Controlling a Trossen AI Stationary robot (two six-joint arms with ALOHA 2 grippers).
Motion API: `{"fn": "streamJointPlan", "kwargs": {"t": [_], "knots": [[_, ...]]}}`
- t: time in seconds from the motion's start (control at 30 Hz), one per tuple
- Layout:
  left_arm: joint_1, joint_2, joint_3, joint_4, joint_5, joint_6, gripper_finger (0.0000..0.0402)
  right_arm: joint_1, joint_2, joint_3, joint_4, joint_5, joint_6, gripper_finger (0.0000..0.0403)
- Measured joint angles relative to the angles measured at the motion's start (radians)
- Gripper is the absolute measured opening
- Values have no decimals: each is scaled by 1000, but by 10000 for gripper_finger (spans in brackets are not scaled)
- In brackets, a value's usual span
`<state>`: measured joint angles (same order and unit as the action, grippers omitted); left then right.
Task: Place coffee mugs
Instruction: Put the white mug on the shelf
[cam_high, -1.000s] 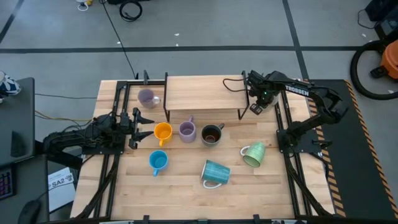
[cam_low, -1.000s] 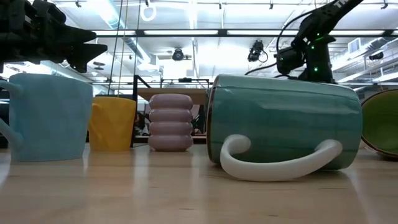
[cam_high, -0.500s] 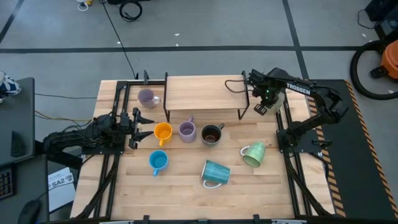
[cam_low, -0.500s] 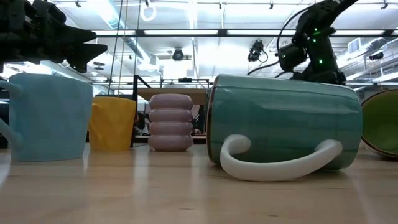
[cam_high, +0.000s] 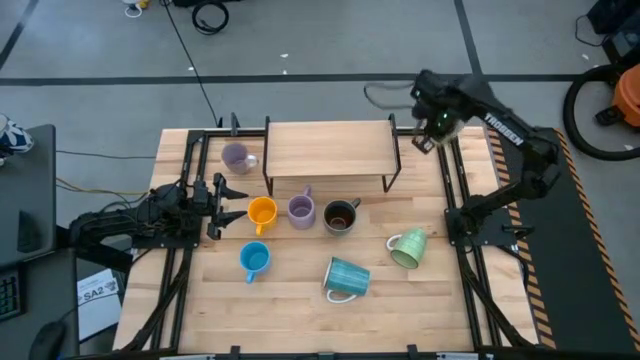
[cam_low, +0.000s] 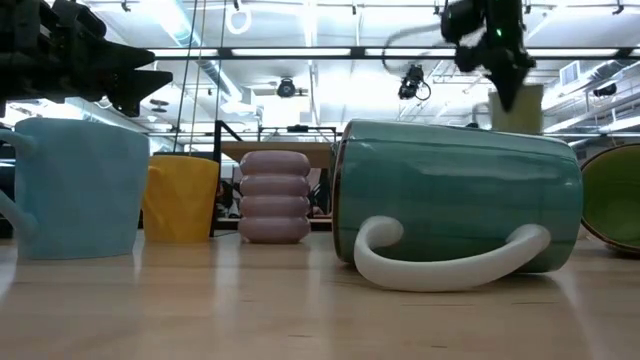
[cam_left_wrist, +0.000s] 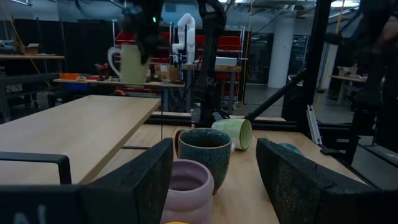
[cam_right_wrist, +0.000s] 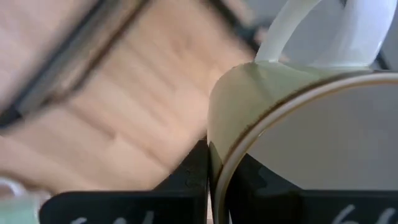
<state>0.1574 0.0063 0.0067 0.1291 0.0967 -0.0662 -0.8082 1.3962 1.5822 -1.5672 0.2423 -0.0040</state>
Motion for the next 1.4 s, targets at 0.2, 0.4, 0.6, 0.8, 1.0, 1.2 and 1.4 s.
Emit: {"fn": "streamJointPlan", "kwargs": {"t": [0.2, 0.4, 0.6, 0.8, 1.0, 1.2, 1.4], "knots": [[0, 0, 0, 0, 0, 0, 238, 14, 48, 193, -4, -11, -5, 34], [0, 0, 0, 0, 0, 0, 238, 63, 172, 334, -3, -32, -54, 34], [0, 0, 0, 0, 0, 0, 238, 125, 319, 456, -4, -34, -135, 34], [0, 0, 0, 0, 0, -1, 238, 163, 411, 534, -3, -42, -182, 34], [0, 0, 0, 0, 0, -1, 238, 166, 450, 540, -6, -98, -180, 34], [0, 0, 0, 0, 0, -1, 238, 171, 450, 537, -2, -132, -177, 35], [0, 0, 0, 0, 0, -1, 238, 171, 451, 532, 8, -139, -174, 35]]}}
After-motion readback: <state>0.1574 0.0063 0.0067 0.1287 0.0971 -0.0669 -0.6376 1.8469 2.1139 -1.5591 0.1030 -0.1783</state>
